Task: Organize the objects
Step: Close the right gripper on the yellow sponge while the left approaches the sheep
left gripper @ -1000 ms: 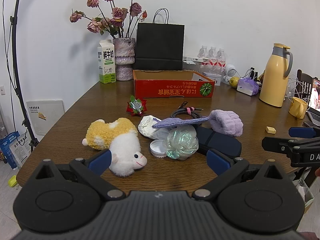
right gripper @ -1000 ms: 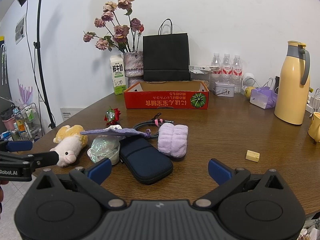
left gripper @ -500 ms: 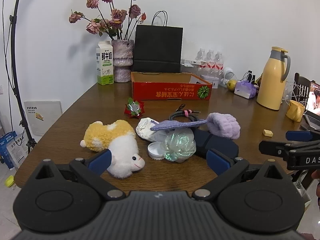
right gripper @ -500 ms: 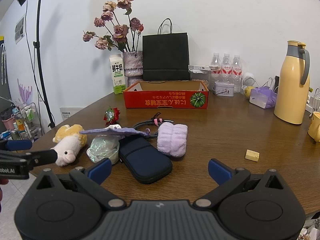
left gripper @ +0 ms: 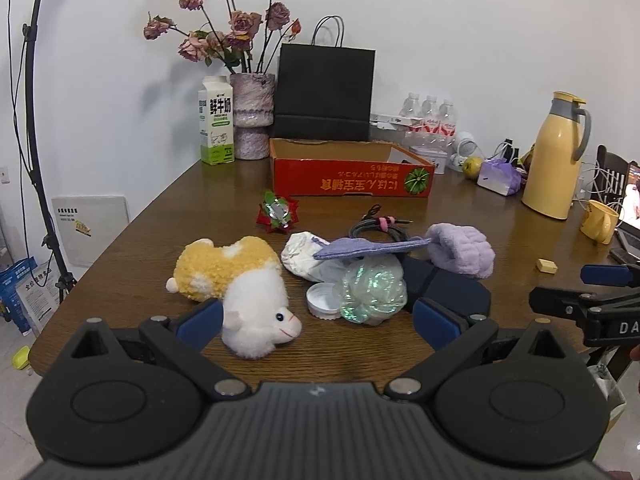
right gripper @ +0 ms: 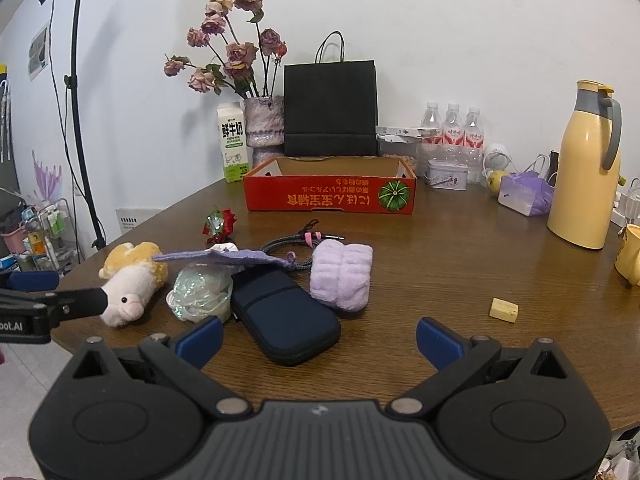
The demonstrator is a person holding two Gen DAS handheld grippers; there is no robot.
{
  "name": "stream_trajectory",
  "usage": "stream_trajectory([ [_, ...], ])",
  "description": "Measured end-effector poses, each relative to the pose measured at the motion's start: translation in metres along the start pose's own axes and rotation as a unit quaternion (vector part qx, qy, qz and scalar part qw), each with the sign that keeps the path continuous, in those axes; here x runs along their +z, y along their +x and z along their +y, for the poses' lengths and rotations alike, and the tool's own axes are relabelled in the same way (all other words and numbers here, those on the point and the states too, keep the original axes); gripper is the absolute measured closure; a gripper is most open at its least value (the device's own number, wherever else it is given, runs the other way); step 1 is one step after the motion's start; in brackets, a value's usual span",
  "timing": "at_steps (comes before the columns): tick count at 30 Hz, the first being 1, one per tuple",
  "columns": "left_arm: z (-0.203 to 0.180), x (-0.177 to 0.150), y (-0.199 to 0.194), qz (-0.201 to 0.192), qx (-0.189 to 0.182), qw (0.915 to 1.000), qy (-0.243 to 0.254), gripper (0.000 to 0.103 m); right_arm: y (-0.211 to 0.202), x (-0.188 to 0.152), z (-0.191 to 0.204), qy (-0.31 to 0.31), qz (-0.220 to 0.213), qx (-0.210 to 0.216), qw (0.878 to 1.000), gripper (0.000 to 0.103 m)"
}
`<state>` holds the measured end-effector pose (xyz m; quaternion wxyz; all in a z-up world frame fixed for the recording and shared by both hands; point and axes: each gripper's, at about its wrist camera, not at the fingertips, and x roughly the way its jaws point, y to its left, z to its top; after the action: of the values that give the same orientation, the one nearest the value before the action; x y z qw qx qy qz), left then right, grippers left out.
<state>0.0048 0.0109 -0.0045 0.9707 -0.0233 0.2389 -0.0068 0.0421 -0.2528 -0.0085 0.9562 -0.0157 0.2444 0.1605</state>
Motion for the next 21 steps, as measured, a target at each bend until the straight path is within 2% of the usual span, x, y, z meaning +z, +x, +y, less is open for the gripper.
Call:
stream_trajectory([
  [9, 0.007, -0.001, 0.02, 0.015, 0.019, 0.9997, -0.004, 0.0, 0.017, -0.002, -0.009, 0.002, 0.013, -0.011, 1.0, 0.0],
  [21, 0.007, 0.001, 0.049, 0.037, 0.046, 0.9982, -0.01, 0.0, 0.042, -0.007, -0.041, 0.021, 0.024, -0.034, 0.999, 0.0],
])
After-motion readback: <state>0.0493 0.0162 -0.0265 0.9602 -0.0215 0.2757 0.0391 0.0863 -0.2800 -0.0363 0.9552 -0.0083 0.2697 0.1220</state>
